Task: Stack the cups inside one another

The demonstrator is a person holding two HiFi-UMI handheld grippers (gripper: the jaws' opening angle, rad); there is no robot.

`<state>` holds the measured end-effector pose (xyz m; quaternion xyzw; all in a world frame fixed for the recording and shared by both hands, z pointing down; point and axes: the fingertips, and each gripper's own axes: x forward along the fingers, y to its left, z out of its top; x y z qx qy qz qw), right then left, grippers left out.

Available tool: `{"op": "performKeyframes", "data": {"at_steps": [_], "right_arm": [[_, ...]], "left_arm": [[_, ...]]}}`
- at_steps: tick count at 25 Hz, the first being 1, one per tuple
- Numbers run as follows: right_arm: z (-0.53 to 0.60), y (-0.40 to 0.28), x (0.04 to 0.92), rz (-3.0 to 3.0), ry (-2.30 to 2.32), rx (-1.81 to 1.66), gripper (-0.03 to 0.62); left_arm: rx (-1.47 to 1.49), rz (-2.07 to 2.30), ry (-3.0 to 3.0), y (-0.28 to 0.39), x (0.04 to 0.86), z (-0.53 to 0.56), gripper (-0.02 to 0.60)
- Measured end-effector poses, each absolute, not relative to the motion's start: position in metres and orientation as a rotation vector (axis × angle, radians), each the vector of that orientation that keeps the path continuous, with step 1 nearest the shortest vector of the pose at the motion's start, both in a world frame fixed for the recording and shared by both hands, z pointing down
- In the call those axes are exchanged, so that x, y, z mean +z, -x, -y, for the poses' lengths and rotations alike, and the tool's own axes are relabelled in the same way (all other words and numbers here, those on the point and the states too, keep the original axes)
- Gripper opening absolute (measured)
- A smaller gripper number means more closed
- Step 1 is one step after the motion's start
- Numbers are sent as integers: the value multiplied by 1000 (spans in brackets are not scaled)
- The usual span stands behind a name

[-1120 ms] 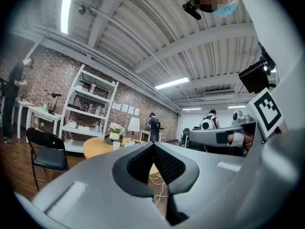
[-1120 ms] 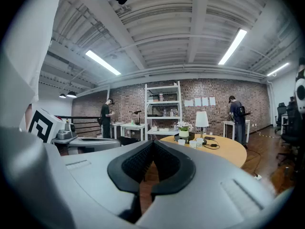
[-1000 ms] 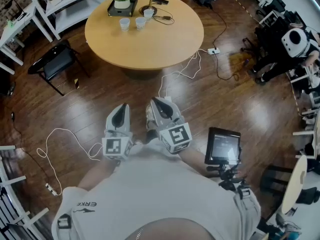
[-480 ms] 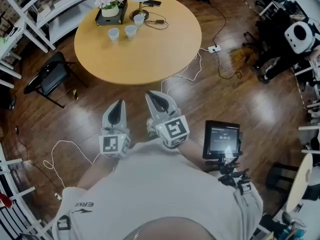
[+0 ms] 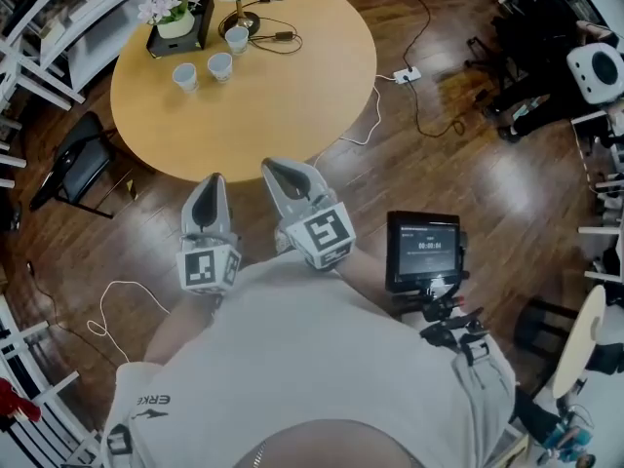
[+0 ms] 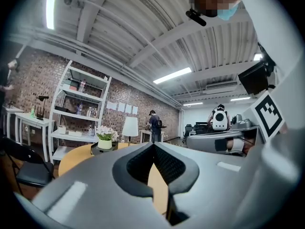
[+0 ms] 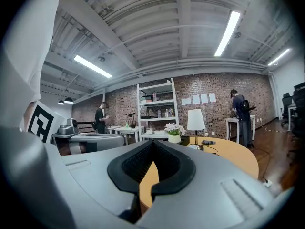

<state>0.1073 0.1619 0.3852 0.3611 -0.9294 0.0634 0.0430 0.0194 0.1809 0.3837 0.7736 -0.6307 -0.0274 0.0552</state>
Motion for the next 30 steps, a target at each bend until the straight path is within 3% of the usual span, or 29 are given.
{"op": "performKeyframes", "data": {"at_steps": [22, 30], "right_arm": [[-32, 2, 386, 2741, -1285, 189, 14], [-17, 6, 390, 2683, -1330, 213, 14]], "left_arm": [[-103, 1713, -2453, 84, 399, -38, 2], [-92, 1664, -2461, 94, 399, -17, 2]]}}
